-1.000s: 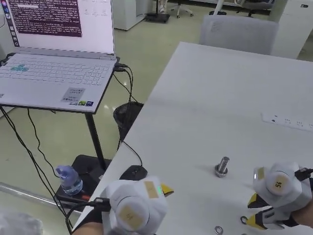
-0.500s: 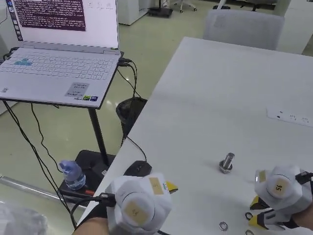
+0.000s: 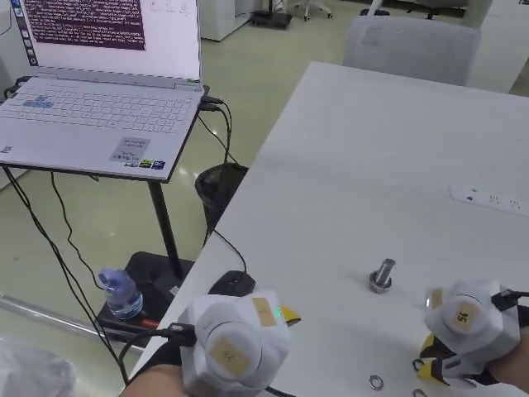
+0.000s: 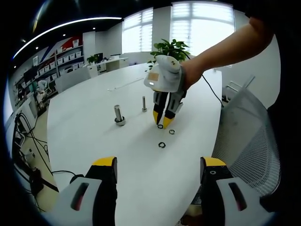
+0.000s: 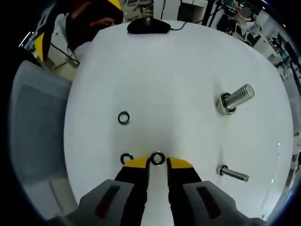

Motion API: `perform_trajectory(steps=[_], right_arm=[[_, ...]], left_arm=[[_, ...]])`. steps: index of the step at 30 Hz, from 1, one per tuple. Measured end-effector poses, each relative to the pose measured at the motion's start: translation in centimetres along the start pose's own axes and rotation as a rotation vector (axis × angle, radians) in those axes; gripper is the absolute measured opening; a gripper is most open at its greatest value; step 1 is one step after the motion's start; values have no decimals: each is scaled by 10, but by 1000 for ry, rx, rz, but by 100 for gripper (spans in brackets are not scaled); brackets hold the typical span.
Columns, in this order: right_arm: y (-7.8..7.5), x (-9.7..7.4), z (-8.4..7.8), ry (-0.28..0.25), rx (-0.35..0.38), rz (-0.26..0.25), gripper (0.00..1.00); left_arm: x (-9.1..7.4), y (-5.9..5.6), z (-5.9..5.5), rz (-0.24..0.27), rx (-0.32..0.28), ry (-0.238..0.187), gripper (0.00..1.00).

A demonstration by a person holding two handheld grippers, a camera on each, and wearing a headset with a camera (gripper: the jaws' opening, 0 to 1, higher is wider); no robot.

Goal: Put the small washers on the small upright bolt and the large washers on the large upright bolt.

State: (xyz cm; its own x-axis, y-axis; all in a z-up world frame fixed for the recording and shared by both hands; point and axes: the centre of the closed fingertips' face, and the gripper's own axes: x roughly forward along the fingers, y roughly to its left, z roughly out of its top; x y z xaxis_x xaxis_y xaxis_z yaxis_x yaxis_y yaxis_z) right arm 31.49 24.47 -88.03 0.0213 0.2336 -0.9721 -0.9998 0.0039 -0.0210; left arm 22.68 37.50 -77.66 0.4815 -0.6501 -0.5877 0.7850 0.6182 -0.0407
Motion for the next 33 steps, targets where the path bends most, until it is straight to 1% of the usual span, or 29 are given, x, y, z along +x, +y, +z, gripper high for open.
perform_trajectory(steps=[3, 7, 10, 13, 17, 21, 23, 26, 33], right_arm=[[0, 0, 0, 33, -6, -1, 15], [-1, 0, -1, 50, -5, 1, 14], [-2, -1, -1, 47, -3, 3, 13], [-4, -1, -2, 21, 41, 4, 13], [-4, 0, -1, 13, 55, 3, 13], [-3, -2, -4, 14, 73, 4, 13], [-3, -5, -8, 20, 83, 6, 13], [-6, -11, -17, 25, 101, -1, 13], [-21, -33, -39, 28, 154, -21, 13]], left_arm=[[0, 0, 0, 0, 1, 3, 71], [1, 0, 0, 1, -1, 4, 70], [1, -1, 1, 1, 0, 3, 69], [1, 0, 2, 2, 0, 3, 69], [1, 0, 2, 5, 1, 4, 69], [2, 0, 3, 6, 1, 3, 69], [3, 0, 3, 7, 2, 5, 70], [4, 0, 3, 8, 0, 3, 70], [7, 0, 5, 5, 1, 3, 71]])
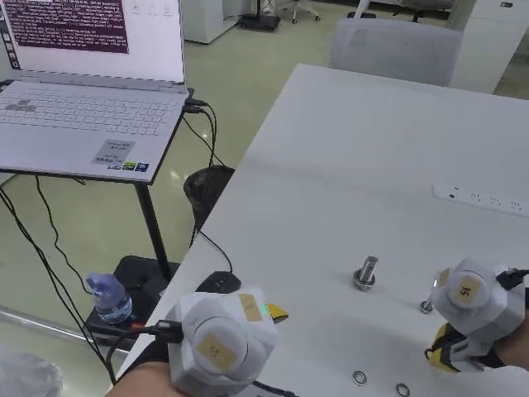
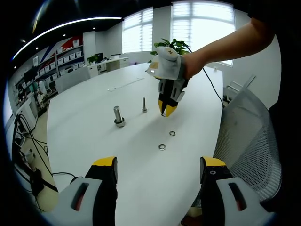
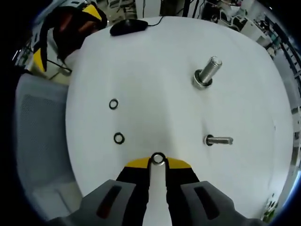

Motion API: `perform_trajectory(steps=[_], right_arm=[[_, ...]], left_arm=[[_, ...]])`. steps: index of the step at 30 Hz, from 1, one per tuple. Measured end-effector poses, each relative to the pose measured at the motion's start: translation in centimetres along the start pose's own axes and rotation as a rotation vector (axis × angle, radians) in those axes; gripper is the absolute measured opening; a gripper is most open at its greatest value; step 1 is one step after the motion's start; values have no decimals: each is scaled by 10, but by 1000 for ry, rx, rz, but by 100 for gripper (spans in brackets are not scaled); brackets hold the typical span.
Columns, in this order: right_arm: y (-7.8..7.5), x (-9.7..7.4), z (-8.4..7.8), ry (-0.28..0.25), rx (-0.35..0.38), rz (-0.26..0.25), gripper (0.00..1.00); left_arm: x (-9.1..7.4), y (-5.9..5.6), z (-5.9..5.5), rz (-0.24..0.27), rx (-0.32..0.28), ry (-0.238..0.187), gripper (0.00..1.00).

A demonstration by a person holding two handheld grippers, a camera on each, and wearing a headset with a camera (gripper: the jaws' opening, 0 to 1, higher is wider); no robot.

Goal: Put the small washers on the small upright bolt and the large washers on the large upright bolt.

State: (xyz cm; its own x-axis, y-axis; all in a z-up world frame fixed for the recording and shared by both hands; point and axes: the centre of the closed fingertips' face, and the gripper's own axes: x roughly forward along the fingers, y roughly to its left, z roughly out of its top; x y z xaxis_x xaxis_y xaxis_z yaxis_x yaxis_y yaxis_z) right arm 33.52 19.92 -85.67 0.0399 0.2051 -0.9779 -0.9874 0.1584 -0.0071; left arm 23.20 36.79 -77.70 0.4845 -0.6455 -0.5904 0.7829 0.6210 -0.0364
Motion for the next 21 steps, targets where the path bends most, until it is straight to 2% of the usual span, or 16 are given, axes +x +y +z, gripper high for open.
perform_trajectory(steps=[8, 15, 21], right_arm=[[-16, -16, -10, 0, 26, -21, 13], [-32, -27, -2, -15, 32, -41, 12], [-53, -31, 8, -32, 44, -57, 12]], left_arm=[[3, -1, 0, -1, 9, 6, 71], [6, -4, 1, -6, 10, 9, 71], [6, -3, 1, -7, 9, 12, 71]])
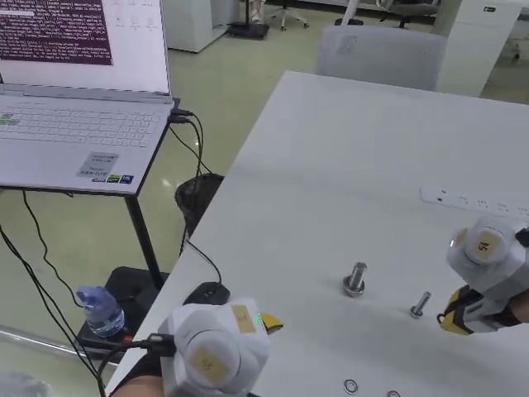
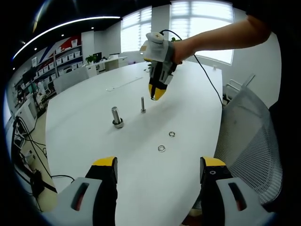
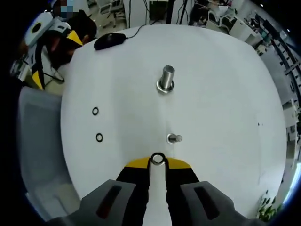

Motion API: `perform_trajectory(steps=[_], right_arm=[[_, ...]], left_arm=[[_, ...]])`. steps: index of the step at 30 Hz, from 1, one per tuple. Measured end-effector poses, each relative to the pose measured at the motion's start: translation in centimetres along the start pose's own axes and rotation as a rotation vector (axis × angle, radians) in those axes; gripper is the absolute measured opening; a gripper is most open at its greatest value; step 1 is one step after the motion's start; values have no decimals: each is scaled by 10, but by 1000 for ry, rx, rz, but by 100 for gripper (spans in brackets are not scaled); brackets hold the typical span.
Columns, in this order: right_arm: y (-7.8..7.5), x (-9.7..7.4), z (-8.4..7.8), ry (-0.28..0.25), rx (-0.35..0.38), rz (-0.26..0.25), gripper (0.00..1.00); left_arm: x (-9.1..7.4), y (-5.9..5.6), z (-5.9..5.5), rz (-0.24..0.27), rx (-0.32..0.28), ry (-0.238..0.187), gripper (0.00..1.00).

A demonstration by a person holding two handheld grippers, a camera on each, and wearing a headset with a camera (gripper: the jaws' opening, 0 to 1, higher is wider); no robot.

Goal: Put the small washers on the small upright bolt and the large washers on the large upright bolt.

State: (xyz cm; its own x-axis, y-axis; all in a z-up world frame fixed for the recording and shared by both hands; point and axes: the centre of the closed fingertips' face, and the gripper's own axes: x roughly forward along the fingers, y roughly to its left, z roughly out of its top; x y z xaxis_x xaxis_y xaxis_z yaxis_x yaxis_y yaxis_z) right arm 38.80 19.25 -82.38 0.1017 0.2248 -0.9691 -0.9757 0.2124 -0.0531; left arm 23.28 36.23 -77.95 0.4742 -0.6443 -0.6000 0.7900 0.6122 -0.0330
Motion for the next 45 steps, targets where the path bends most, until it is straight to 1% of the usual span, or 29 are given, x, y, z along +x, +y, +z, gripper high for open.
perform_trajectory(steps=[10, 13, 16, 25, 32, 45], right_arm=[[-12, -14, 19, -21, 1, -19, 12], [-14, -15, 25, -28, 1, -19, 12], [-13, -12, 28, -27, -5, -15, 12], [-12, -3, 27, -17, -3, -2, 12], [-13, 1, 24, 0, -8, 2, 13], [-15, 22, 18, 32, -16, 16, 13]], left_arm=[[2, 4, 2, -5, 1, 3, 70], [2, 5, 2, -5, 4, 5, 70], [2, 6, 2, -7, 3, 7, 70], [1, 6, 3, -8, 2, 3, 70], [3, 6, 4, -10, -3, 2, 70], [6, 6, -1, -13, -15, 9, 70]])
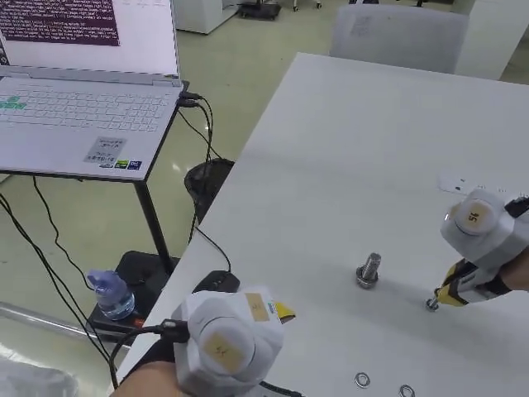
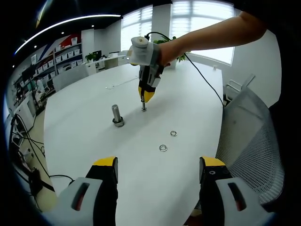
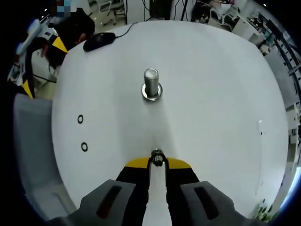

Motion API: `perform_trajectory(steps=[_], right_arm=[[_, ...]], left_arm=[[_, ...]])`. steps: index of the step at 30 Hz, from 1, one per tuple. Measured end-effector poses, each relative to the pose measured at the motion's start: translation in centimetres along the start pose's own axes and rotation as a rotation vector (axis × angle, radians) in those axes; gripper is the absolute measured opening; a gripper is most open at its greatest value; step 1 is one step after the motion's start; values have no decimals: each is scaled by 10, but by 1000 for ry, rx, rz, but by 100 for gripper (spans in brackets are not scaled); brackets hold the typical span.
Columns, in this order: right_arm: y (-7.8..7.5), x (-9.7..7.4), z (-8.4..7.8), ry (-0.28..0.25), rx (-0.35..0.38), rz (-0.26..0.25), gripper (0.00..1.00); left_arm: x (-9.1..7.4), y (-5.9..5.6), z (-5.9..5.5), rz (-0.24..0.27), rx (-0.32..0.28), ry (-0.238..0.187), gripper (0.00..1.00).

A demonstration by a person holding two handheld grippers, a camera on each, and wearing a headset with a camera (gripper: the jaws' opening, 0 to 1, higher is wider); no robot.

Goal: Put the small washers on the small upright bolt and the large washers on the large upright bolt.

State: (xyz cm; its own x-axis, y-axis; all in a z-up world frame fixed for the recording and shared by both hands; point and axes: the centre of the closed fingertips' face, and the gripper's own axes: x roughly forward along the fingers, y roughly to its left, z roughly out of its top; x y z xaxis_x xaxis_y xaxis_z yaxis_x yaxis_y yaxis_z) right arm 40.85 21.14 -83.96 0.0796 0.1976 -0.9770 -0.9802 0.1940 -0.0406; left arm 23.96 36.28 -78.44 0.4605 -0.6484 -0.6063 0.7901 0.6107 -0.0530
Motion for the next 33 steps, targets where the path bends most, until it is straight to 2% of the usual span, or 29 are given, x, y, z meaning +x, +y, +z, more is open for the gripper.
perform_trajectory(steps=[16, 33], right_arm=[[0, 21, -3, 31, -31, 18, 13], [-1, 25, -4, 37, -41, 14, 13]], left_arm=[[0, 3, -3, -5, -9, 8, 69], [0, 2, -5, -5, -14, 6, 68]])
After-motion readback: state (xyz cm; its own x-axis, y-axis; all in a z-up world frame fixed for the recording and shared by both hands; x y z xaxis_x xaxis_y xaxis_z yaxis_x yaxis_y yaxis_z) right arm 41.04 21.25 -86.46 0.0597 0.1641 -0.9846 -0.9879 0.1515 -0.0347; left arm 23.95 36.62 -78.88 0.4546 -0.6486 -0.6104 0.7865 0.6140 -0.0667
